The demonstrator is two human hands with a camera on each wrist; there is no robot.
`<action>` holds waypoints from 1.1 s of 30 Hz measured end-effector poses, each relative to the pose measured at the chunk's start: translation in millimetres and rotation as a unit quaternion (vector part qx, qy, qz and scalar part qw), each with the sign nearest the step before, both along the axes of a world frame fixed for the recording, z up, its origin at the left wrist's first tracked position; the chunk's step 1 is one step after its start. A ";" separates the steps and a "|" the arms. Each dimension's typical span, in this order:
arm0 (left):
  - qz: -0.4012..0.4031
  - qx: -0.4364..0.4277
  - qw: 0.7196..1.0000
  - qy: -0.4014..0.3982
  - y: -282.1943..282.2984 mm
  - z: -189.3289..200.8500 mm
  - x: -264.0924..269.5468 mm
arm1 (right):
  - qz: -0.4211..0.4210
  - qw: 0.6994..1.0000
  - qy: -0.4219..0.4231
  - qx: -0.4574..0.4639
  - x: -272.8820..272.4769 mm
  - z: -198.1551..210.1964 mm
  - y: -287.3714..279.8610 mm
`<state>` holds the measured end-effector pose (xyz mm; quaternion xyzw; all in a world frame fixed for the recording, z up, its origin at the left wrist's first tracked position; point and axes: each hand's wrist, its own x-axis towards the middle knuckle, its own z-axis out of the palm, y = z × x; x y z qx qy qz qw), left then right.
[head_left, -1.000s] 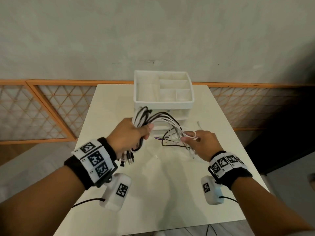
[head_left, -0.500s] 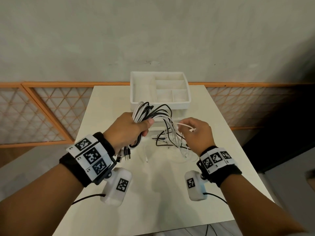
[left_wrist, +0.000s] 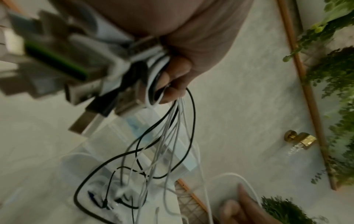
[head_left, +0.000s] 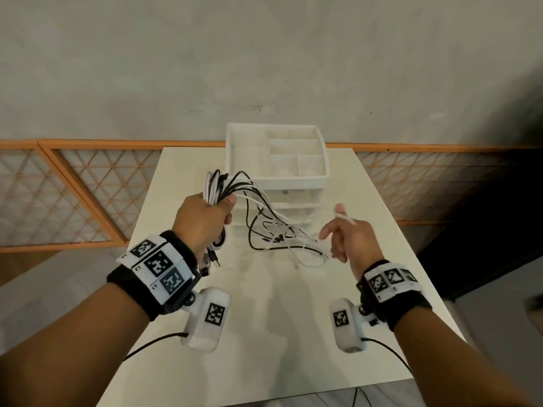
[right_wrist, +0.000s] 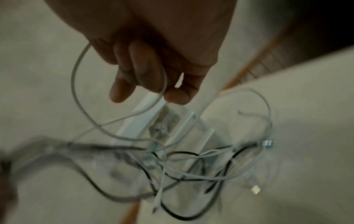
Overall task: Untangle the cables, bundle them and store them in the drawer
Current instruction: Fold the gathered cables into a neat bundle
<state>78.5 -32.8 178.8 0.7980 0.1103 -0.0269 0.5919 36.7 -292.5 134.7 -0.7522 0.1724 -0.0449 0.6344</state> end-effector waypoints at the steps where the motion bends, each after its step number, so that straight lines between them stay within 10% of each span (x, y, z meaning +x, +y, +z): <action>1: 0.010 0.002 1.000 0.004 2.0 -2.4 0.6 | -0.051 0.994 -0.002 0.101 1.4 -0.2 -4.7; 5: 0.045 0.021 0.999 0.019 8.2 -14.7 0.5 | -0.183 0.962 0.007 0.204 6.3 -7.5 -30.4; 10: 0.068 0.033 0.997 0.033 12.9 -20.6 3.5 | -0.024 0.978 -0.007 -0.205 -9.3 -30.0 -40.8; 14: 0.070 0.035 0.996 0.041 18.0 -26.7 4.3 | -0.132 0.990 -0.011 0.056 -4.6 -30.0 -40.8; 20: 0.094 0.041 0.993 0.055 20.4 -36.8 1.8 | -0.235 0.926 0.070 0.285 -9.3 -27.9 -52.2; 26: 0.122 0.046 0.989 0.074 24.0 -43.3 -3.0 | -0.312 0.897 0.112 0.292 -2.5 -44.8 -58.0; 33: 0.113 0.041 0.991 0.067 26.8 -38.4 -2.1 | -0.217 0.884 -0.055 0.410 -6.8 -22.5 -57.6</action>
